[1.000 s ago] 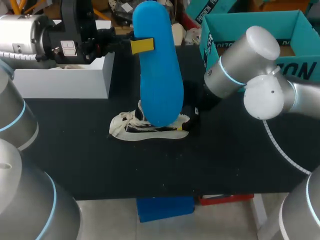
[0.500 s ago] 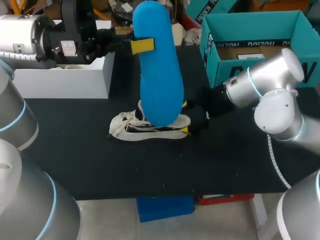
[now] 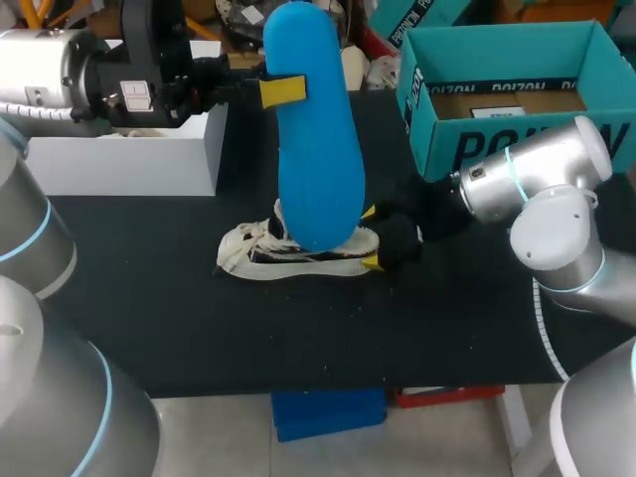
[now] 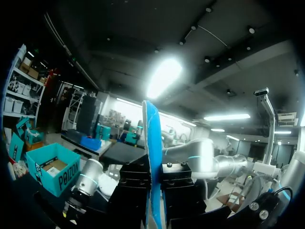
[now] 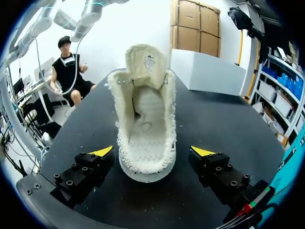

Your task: Take the shoe out of the shoebox, open the shoe tongue, remove and reinsert the insole, then place the shoe into the shoebox

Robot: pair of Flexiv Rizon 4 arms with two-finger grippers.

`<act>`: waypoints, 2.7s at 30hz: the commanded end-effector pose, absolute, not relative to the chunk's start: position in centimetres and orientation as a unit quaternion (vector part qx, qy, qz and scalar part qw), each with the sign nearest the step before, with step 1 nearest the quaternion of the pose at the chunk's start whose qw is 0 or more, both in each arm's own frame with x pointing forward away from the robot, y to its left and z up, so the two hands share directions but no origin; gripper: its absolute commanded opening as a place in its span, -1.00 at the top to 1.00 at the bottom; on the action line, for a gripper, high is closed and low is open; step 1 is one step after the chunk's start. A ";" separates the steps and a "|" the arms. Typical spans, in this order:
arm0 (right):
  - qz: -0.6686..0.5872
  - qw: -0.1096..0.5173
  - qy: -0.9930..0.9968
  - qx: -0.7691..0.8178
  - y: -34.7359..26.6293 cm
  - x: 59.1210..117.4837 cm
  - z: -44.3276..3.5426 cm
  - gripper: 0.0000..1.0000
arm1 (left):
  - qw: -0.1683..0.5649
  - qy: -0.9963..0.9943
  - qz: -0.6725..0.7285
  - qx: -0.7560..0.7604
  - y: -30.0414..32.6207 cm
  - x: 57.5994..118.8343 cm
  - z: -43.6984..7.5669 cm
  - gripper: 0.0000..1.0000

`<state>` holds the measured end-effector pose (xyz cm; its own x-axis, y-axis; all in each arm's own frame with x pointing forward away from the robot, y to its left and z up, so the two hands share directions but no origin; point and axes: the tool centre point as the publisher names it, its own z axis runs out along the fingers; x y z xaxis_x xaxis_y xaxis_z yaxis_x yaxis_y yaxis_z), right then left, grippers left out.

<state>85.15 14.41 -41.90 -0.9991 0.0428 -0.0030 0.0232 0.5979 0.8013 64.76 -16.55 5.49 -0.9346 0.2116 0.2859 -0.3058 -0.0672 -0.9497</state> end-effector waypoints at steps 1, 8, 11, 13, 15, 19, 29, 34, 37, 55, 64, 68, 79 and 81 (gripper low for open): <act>0.399 0.011 0.916 0.021 14.5 85.3 -40.7 -1.00 | 0.176 -0.659 0.730 0.037 -16.7 64.7 5.4 1.00; 0.321 0.019 0.947 0.009 14.4 85.9 -38.3 -1.00 | 0.176 -0.659 0.730 0.037 -16.7 64.7 5.4 1.00; 0.270 0.019 0.963 0.003 14.5 86.2 -38.0 -1.00 | 0.176 -0.659 0.730 0.037 -16.7 64.7 5.4 1.00; 0.237 0.025 0.971 -0.001 15.0 86.5 -37.6 -1.00 | 0.176 -0.659 0.730 0.037 -16.7 64.7 5.4 1.00; 0.187 0.025 0.982 -0.011 15.5 86.9 -37.3 -1.00 | 0.176 -0.659 0.730 0.037 -16.7 64.7 5.4 1.00; 0.120 0.030 0.992 -0.027 16.8 87.6 -37.1 -1.00 | 0.176 -0.659 0.730 0.037 -16.7 64.7 5.4 1.00; -0.008 0.024 0.999 -0.036 19.3 88.3 -36.6 -1.00 | 0.176 -0.659 0.730 0.037 -16.7 64.7 5.4 1.00; -0.040 0.017 0.998 -0.042 20.6 88.5 -36.7 -1.00 | 0.176 -0.659 0.730 0.037 -16.7 64.7 5.4 1.00; -0.048 0.014 0.998 -0.046 21.5 88.7 -36.8 -1.00 | 0.176 -0.659 0.730 0.037 -16.7 64.7 5.4 1.00; -0.042 -0.012 0.999 -0.025 23.1 88.0 -39.4 -0.28 | 0.176 -0.659 0.730 0.037 -16.7 64.7 5.4 1.00; -0.013 -0.019 1.000 -0.011 23.2 87.5 -40.7 0.46 | 0.176 -0.659 0.730 0.037 -16.7 64.7 5.4 1.00; 0.009 -0.022 1.000 -0.007 23.3 87.5 -41.3 0.76 | 0.176 -0.659 0.730 0.037 -16.7 64.7 5.4 1.00; 0.016 -0.026 1.000 -0.007 23.3 87.5 -41.4 1.00 | 0.176 -0.659 0.730 0.037 -16.7 64.7 5.4 1.00; 0.016 -0.026 1.000 -0.007 23.3 87.5 -41.4 1.00 | 0.176 -0.659 0.730 0.037 -16.7 64.7 5.4 1.00</act>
